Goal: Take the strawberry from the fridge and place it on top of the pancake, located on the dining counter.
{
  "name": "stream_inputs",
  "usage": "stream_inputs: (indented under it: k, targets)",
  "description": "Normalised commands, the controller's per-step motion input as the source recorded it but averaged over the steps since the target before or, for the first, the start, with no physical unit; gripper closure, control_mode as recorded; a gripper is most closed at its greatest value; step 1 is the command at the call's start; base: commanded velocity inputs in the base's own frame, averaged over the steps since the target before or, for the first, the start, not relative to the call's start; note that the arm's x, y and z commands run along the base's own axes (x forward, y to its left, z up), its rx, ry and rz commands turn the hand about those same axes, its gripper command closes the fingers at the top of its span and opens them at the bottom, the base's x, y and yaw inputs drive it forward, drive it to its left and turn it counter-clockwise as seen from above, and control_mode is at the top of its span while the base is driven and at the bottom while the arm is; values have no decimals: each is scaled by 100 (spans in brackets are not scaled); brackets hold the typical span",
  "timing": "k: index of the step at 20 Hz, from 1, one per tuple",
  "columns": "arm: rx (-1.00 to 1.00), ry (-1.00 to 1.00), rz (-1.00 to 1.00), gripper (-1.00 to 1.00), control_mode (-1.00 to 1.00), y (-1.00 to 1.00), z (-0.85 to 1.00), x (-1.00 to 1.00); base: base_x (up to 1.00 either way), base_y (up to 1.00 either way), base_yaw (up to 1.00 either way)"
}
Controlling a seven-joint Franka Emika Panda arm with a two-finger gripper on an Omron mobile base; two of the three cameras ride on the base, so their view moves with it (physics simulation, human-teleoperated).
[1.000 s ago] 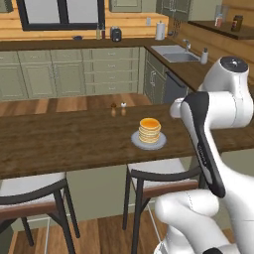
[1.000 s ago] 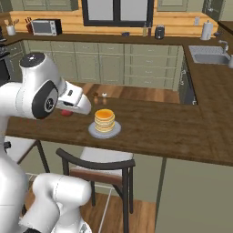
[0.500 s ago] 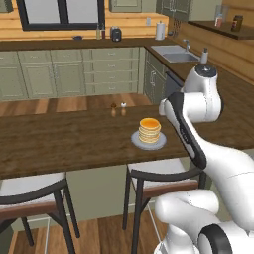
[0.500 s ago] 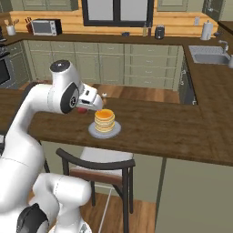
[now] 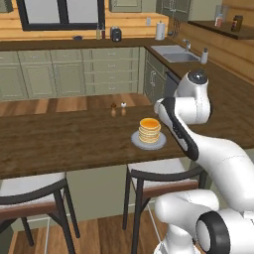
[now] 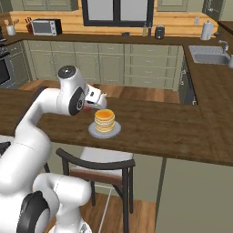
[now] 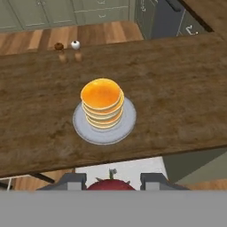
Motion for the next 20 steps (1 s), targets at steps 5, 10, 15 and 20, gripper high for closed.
stream_inputs:
  k: [5,10,15,20]
  targets:
    - [0,-18,0,100,-100,2,-26,15,0,0,0]
    - [0,2,0,100,-100,0,-4,30,0,0,0]
    - [0,9,0,100,-100,0,0,40,0,0,0]
    - [0,2,0,100,-100,0,0,34,0,0,0]
